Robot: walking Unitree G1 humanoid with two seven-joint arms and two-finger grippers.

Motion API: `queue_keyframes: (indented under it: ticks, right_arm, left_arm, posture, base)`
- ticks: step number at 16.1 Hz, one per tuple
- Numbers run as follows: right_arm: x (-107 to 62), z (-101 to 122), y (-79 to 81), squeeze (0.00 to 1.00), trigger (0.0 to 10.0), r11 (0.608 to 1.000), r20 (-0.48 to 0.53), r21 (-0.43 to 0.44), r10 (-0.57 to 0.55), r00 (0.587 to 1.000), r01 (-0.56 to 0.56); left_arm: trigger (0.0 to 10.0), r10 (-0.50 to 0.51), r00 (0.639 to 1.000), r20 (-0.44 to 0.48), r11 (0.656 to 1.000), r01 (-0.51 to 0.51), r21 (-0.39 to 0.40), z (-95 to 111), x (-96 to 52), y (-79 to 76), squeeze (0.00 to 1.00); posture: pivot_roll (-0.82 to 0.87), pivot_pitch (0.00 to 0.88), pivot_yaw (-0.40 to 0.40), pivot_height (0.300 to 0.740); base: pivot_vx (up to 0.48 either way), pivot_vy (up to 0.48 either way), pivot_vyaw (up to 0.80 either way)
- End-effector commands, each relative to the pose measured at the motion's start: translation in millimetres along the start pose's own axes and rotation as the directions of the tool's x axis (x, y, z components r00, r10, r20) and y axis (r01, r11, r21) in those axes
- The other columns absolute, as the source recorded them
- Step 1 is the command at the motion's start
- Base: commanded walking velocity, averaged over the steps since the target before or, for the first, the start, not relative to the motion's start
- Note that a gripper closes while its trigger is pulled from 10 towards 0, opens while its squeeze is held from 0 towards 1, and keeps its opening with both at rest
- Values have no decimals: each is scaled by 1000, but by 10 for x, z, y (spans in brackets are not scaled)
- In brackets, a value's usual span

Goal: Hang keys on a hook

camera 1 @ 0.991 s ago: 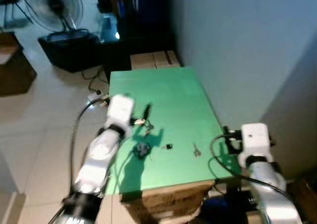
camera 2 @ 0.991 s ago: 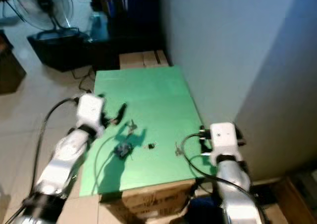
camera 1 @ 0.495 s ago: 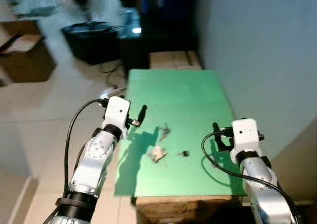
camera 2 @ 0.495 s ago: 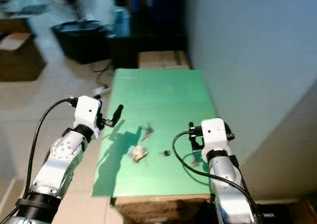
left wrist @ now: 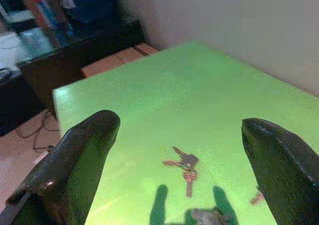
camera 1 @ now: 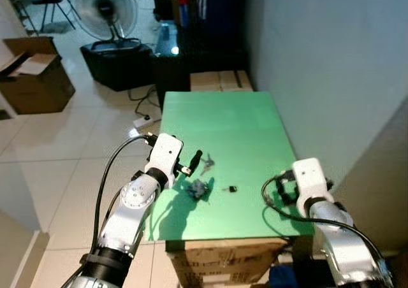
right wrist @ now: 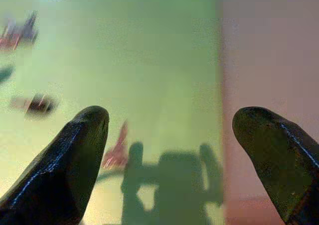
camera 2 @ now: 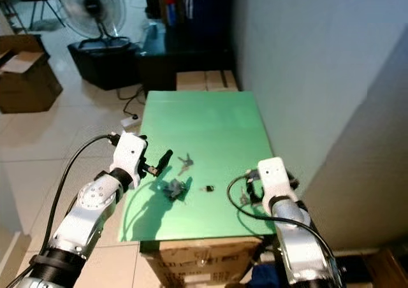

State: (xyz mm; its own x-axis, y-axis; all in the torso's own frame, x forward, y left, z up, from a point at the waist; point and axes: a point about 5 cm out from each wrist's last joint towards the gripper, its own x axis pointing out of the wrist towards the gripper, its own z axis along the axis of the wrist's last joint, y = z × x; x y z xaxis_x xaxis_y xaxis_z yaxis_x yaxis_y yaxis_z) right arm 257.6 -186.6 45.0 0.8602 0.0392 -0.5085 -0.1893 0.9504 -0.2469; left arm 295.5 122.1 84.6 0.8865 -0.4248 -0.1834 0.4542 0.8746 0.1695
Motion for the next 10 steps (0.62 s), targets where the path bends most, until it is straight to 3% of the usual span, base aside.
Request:
queue_keyframes:
  ticks: [1, 5, 10]
  right_arm:
    - [53, 4, 92, 1000, 10000, 997, -35, -10, 79, 996, -80]
    - [270, -191, 188, 1000, 10000, 984, -251, 5, 173, 952, -178]
    - [409, -160, 203, 1000, 10000, 980, -299, 83, 197, 934, -180]
  left_arm:
    - [10000, -35, 999, -17, 999, 35, 17, 10, 24, 4, 0]
    - [10000, -310, 951, 1, 951, 310, -12, 95, -13, -153, 0]
    - [10000, -339, 941, -24, 940, 340, 43, 120, -18, -163, 0]
  posture:
    - [-220, 10, 68, 740]
    - [-195, 34, 54, 740]
    - [-185, 47, 50, 740]
  base:
    - [0, 0, 0]
    - [0, 0, 0]
    - [0, 0, 0]
